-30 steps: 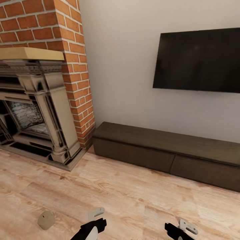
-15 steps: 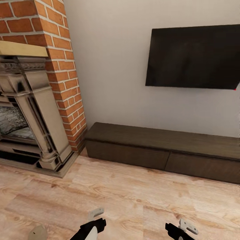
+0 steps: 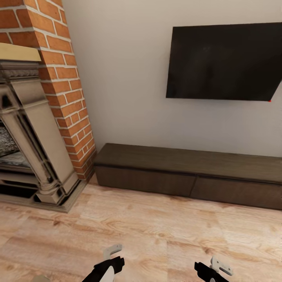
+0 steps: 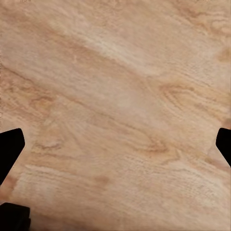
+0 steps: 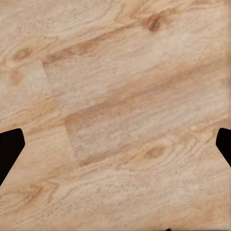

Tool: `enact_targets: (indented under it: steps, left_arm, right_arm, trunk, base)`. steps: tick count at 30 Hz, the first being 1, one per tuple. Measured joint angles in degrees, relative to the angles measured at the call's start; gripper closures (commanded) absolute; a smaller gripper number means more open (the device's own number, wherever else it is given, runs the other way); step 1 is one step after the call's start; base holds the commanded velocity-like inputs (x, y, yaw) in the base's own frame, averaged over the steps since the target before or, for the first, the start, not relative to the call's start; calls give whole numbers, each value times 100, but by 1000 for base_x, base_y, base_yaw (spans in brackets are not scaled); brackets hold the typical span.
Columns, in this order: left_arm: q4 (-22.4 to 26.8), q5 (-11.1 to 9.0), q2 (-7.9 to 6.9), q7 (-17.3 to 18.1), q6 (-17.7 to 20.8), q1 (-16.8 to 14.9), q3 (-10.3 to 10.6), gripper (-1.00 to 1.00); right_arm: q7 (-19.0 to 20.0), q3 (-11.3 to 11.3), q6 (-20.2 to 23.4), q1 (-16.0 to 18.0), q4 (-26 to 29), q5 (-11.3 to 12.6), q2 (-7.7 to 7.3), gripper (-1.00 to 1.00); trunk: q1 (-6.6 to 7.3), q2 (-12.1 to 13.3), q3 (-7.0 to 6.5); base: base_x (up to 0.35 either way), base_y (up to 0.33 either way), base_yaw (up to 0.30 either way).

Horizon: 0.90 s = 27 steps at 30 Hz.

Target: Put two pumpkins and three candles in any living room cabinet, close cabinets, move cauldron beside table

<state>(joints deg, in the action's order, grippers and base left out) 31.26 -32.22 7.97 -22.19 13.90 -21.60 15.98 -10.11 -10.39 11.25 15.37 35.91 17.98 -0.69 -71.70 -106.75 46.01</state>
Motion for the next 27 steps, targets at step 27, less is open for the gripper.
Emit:
enact_targets:
  steps: [27]
  left_arm:
    - [0, 8, -1, 8, -62, 0, 1, -100]
  right_arm:
    - [-11, 24, -30, 0, 50, -32, 38, -100]
  trunk:
    - [2, 0, 70]
  base:
    - [261, 92, -76]
